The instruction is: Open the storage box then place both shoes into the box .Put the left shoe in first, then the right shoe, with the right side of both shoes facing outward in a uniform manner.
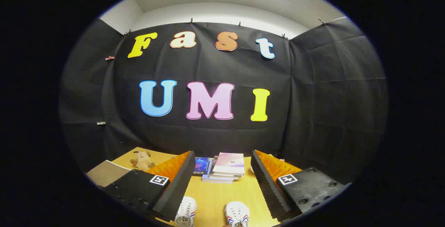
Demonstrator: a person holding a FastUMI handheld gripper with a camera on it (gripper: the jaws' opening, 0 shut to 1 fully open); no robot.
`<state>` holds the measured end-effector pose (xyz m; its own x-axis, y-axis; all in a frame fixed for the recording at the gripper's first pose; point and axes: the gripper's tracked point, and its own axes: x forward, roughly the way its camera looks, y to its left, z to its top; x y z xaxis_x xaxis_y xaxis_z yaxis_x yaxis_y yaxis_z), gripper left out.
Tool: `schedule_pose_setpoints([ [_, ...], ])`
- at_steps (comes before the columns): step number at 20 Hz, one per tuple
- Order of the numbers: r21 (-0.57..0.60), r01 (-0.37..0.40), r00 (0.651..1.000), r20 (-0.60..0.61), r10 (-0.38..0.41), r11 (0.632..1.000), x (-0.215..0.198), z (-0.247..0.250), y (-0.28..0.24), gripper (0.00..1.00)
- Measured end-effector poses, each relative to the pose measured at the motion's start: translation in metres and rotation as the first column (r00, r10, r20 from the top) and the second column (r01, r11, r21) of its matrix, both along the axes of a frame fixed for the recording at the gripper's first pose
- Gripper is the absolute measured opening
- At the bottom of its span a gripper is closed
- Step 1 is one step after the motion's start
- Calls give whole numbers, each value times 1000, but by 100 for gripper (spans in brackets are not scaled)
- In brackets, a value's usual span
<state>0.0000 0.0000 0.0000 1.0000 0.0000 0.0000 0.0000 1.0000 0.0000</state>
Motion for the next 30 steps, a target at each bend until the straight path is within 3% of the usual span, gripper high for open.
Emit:
schedule_pose_setpoints([
  [3, -42, -25, 1000, -7, 25, 999, 1, -2, 7, 97],
  [18, -32, -105, 992, -77, 102, 994, 12, -19, 43, 98],
  [21, -20, -152, 981, -122, 149, 988, 14, -34, 55, 97],
  [26, 61, -273, 936, -214, 280, 960, 17, -64, 84, 98],
  [30, 188, -379, 847, -323, 421, 906, 12, -104, 119, 98],
])
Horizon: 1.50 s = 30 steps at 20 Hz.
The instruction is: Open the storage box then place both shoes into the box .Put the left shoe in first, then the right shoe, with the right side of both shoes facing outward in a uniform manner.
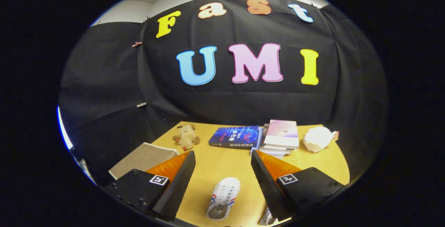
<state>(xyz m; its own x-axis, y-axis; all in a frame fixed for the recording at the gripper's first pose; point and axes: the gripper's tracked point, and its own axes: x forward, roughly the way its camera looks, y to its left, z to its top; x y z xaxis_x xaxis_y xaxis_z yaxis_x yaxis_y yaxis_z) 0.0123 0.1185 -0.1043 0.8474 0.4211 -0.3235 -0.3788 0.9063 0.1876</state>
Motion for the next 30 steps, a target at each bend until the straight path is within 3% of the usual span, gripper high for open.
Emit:
schedule_pose_setpoints([
  [3, 87, -118, 984, -122, 128, 989, -17, -31, 29, 98],
  [5, 183, -199, 953, -192, 233, 963, -31, -47, 52, 98],
  [9, 386, -326, 855, -270, 443, 863, -71, -67, 98, 98],
  [12, 470, -364, 782, -316, 538, 804, -90, -91, 120, 98],
  [15, 567, -352, 710, -357, 607, 745, -98, -113, 145, 98],
  [20, 698, -272, 621, -398, 675, 663, -94, -133, 172, 98],
  [23, 761, -194, 570, -426, 702, 619, -95, -139, 185, 98],
  [25, 809, -106, 514, -454, 728, 579, -97, -140, 194, 98],
  [30, 863, -14, 473, -439, 764, 505, -93, -125, 191, 95],
])
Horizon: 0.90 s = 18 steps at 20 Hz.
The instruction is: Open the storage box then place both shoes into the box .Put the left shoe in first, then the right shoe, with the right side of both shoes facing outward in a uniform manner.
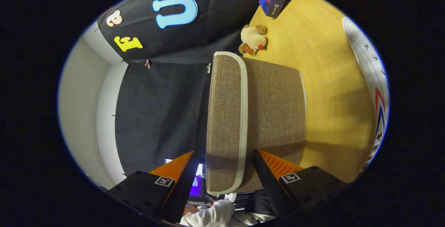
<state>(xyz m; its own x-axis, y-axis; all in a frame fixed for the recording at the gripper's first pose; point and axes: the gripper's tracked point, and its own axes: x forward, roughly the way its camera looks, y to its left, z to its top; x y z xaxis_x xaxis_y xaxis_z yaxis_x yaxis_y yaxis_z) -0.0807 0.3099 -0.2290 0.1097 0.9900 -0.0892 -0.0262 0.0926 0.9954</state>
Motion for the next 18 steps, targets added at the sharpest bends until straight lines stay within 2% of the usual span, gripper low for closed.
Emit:
schedule_pose_setpoints([
  [2, 24, -6, 1000, -27, 7, 1000, -2, 9, -3, 95],
  [3, 21, -7, 1000, -27, 7, 1000, 0, 8, -6, 89],
  [6, 32, 6, 998, -57, -5, 999, 5, 15, -15, 89],
  [8, 71, 39, 995, -99, -32, 997, 10, 30, -20, 73],
  [11, 100, 47, 993, -110, -35, 994, 9, 46, -22, 71],
  [14, 101, 53, 990, -135, -39, 994, 11, 55, -17, 44],
  [15, 55, 74, 988, -138, -66, 996, 15, 47, -16, 29],
  [16, 66, 81, 988, -139, -72, 995, 18, 50, -13, 15],
  [18, 84, 82, 987, -143, -69, 993, 19, 64, -10, 11],
])
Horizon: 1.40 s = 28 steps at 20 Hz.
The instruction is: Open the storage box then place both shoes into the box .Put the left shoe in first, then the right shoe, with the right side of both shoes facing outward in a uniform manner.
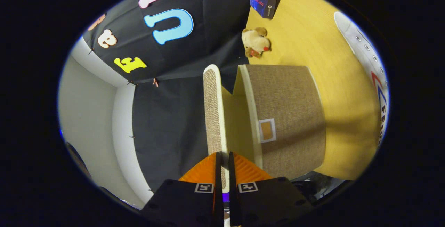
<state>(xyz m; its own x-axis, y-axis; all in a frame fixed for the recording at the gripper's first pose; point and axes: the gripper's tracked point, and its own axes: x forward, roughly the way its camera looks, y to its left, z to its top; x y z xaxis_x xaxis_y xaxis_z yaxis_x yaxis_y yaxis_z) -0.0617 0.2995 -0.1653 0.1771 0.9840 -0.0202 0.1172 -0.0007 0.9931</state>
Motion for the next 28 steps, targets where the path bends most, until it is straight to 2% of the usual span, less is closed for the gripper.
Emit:
schedule_pose_setpoints([
  [4, 47, -1, 1000, 30, 0, 999, 4, 31, 9, 5],
  [11, 16, -23, 996, 86, 21, 1000, 7, 85, 48, 5],
  [19, -79, -36, 981, 189, 50, 996, 8, 132, 153, 5],
  [28, -151, -51, 963, 254, 89, 987, -3, 109, 282, 8],
])
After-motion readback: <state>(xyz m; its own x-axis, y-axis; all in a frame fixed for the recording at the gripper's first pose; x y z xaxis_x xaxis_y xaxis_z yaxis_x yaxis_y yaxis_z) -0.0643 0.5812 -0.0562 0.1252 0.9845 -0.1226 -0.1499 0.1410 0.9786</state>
